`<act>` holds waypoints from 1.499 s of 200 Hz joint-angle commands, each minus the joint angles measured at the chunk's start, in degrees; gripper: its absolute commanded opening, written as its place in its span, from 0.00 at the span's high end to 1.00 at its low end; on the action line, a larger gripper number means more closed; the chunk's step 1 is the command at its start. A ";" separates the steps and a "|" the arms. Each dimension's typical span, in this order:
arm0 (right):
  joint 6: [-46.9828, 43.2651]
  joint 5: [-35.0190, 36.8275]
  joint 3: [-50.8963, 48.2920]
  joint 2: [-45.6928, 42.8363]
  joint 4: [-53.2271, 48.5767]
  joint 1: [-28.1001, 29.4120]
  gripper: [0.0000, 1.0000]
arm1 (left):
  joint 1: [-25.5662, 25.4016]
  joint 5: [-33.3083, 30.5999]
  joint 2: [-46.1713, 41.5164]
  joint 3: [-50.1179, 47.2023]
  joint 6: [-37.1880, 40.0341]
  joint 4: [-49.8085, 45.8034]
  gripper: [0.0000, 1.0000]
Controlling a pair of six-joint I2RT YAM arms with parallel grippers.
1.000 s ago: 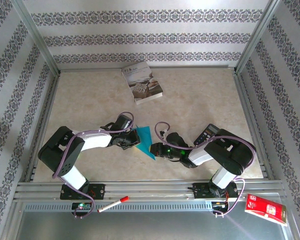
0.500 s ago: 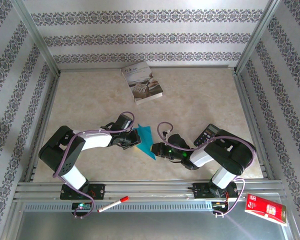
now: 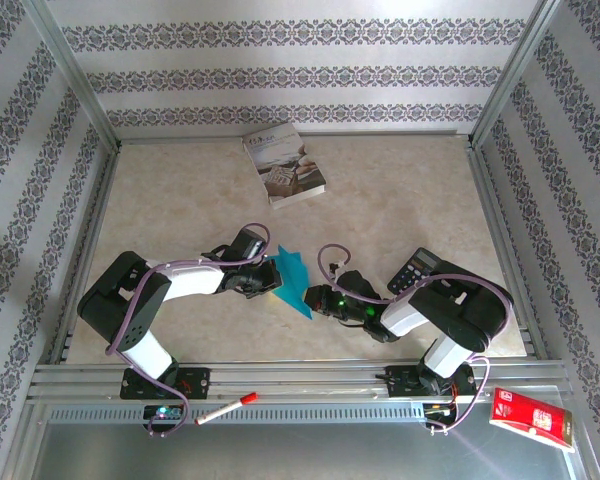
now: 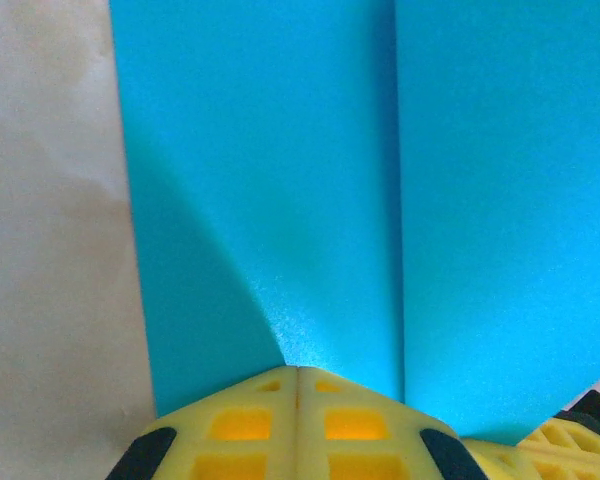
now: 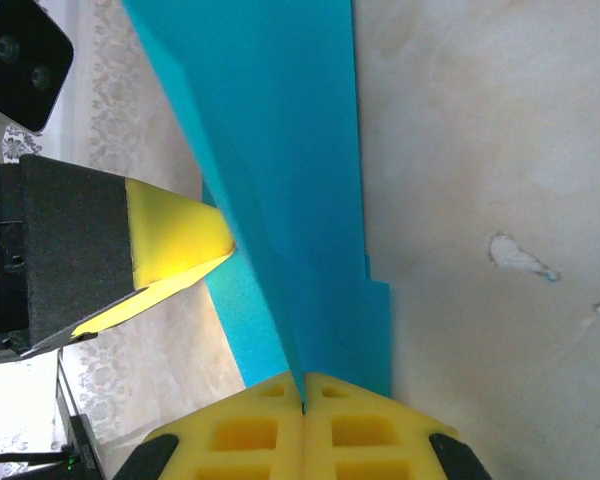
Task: Fold a paper plane with a square sheet of paper (pick it up from the middle)
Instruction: Perform the fourth fold on the wing at the bottom-center of the table.
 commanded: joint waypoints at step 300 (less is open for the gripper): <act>-1.60 2.57 6.15 -1.90 -24.40 1.97 1.00 | 0.52 1.33 -5.00 8.64 5.32 -13.71 0.90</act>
